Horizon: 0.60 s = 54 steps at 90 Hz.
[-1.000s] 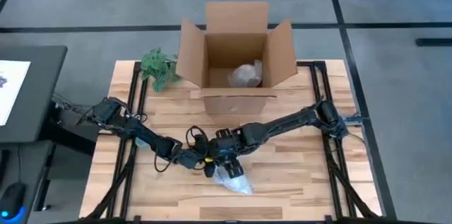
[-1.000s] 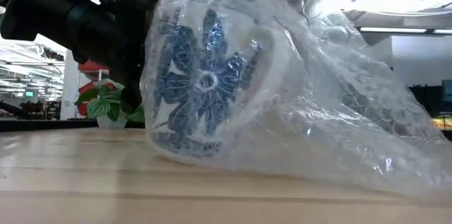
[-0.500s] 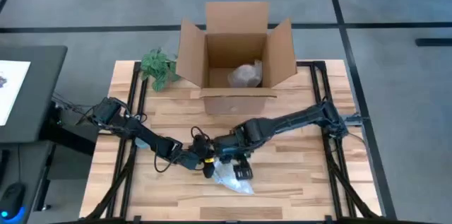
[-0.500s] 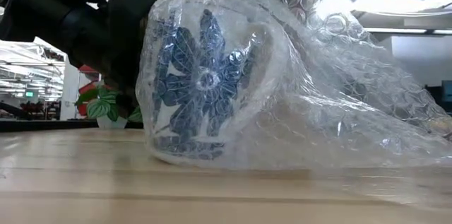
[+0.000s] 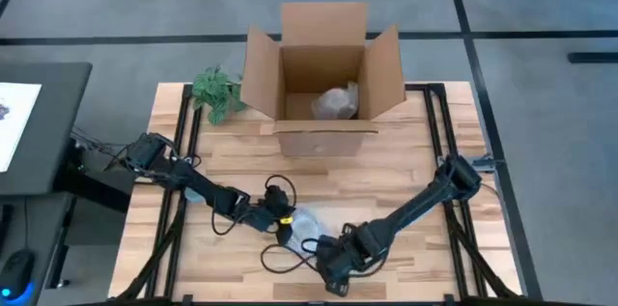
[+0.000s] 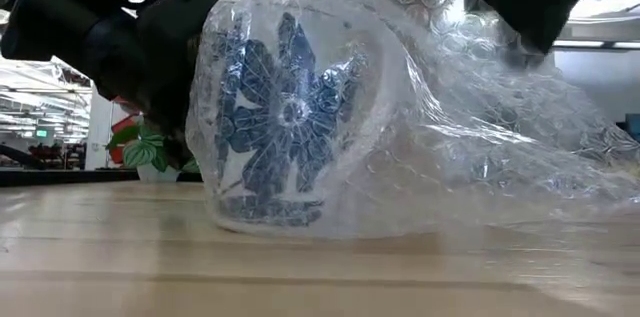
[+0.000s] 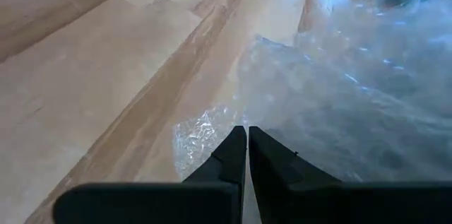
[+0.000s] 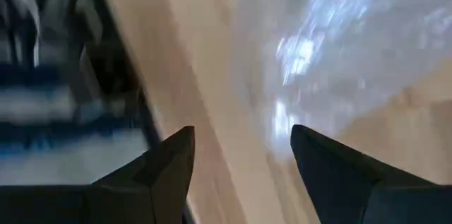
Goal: Wrap mug
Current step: Wrap the blue mug with bubble wrap, then put the wrapped blue mug into the box
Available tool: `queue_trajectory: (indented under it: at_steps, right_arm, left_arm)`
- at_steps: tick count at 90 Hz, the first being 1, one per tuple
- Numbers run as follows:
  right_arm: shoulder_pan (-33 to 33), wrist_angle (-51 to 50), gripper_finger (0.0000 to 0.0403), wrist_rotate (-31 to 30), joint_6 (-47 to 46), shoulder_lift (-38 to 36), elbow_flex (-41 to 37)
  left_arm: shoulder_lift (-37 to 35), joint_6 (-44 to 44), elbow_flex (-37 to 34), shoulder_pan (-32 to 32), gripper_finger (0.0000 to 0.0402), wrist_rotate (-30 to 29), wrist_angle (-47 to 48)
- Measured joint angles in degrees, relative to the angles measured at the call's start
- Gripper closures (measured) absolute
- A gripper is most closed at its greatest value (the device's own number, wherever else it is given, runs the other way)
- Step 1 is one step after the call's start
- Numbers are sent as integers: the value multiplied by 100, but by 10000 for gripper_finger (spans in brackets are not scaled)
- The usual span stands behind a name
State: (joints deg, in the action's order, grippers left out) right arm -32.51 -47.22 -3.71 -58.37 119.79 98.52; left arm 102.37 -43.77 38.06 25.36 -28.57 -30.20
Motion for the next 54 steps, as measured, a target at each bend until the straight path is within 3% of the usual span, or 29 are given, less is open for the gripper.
queue_trajectory:
  at_steps: [17, 38, 54]
  right_arm:
    - [198, 366, 178, -910, -425, 7, -408]
    - [595, 1103, 191, -870, 879, 57, -422]
    - [796, 1039, 211, -823, 1181, 148, -420]
  left_arm:
    - [0, 4, 0, 2, 401, 135, -18]
    - [0, 2, -9, -24, 401, 130, -72]
    - [0, -15, -13, -113, 401, 130, -163]
